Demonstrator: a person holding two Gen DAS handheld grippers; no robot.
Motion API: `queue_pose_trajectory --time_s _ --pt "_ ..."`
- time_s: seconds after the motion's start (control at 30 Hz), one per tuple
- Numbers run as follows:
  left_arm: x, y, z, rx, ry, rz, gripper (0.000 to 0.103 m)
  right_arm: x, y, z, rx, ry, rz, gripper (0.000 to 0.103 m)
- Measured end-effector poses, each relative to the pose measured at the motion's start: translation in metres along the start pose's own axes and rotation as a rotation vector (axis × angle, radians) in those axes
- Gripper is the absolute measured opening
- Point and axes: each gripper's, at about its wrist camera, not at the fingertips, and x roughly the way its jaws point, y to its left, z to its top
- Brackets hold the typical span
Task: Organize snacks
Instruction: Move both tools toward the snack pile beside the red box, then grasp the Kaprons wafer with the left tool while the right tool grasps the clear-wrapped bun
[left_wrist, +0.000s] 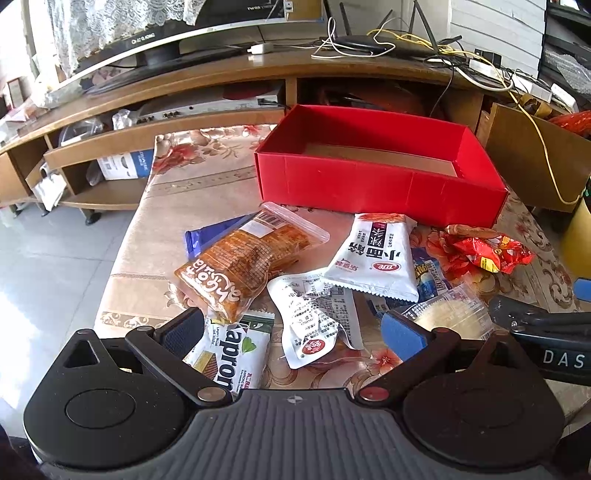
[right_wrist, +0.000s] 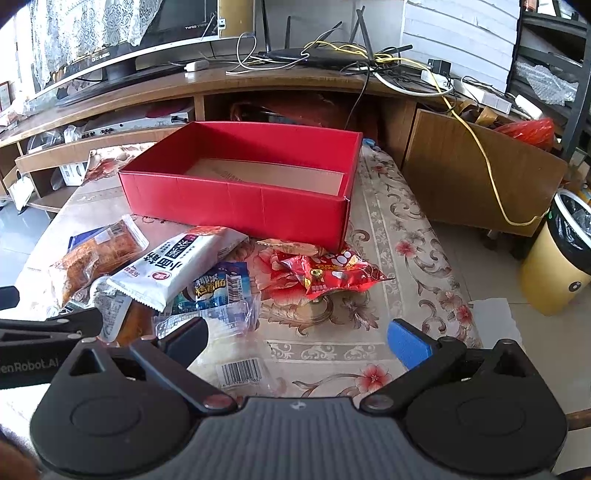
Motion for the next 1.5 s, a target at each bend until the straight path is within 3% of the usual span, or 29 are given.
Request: queue_pose_trajectory --time_s 1.0,1.5 --pt "0.005 0.009 -0.003 -0.010 0.031 -0.007 0.103 0.012 0.008 -0.002 -0.028 0.060 0.024 0.103" --pt "0.013 0.052 -0.002 -0.107 0.061 0.014 0.103 0.029 0.045 -0.001 -0.180 0.111 0.119 0.103"
